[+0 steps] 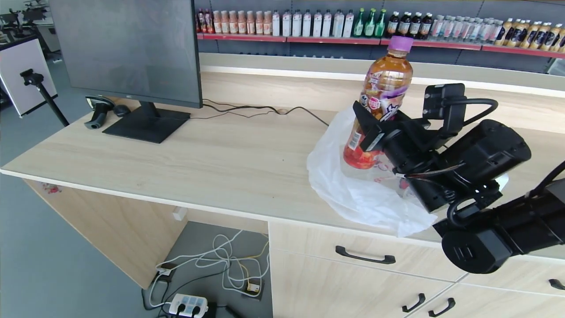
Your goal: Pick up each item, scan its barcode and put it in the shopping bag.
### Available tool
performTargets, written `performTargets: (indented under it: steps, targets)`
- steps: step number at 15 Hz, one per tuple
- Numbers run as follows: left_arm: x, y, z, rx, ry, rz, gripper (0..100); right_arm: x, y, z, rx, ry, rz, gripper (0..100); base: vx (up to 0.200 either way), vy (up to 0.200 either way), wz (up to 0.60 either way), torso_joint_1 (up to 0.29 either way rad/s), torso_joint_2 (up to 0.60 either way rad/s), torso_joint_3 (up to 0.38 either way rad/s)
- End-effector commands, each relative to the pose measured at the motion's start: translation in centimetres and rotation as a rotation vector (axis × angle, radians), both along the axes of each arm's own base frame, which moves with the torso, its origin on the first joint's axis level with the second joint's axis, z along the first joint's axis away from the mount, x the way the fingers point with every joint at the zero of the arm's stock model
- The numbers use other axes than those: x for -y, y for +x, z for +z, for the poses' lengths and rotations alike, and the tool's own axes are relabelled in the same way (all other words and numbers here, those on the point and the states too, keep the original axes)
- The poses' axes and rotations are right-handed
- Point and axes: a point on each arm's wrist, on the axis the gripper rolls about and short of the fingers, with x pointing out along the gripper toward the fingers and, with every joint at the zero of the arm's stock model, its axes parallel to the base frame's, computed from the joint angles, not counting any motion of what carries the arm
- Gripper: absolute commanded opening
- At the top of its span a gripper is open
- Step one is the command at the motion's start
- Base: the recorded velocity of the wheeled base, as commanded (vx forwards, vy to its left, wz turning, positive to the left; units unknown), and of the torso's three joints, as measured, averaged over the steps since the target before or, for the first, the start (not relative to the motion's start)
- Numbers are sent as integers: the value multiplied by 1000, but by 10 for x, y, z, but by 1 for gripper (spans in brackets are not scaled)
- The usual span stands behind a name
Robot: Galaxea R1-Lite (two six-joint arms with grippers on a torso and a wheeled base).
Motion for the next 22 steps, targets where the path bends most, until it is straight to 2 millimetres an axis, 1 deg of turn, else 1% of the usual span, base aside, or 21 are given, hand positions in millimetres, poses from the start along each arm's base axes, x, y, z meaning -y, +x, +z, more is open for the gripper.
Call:
performTargets:
  steps: [1,7,9,12,15,22]
  targets:
    - [0,0,0,0,0,-1,100,-7,13,-15,-28,-14,1,0,0,0,0,0,0,0]
    - [0,0,0,0,0,1,100,-18,31,-29,-41,-17,6,0,0,0,0,0,0,0]
    - [0,0,0,0,0,-1,100,-23,34,-30,-36,-14,14,0,0,0,0,0,0,0]
    - [0,0,0,0,0,-1,100,-33,42,-39,-40,-16,26,0,0,0,0,0,0,0]
    - [0,0,0,0,0,-1,100,-36,49,-47,-52,-14,27,0,0,0,0,0,0,0]
    - [0,0,0,0,0,-1,100,-40,56,-63,-81,-31,27,0,0,0,0,0,0,0]
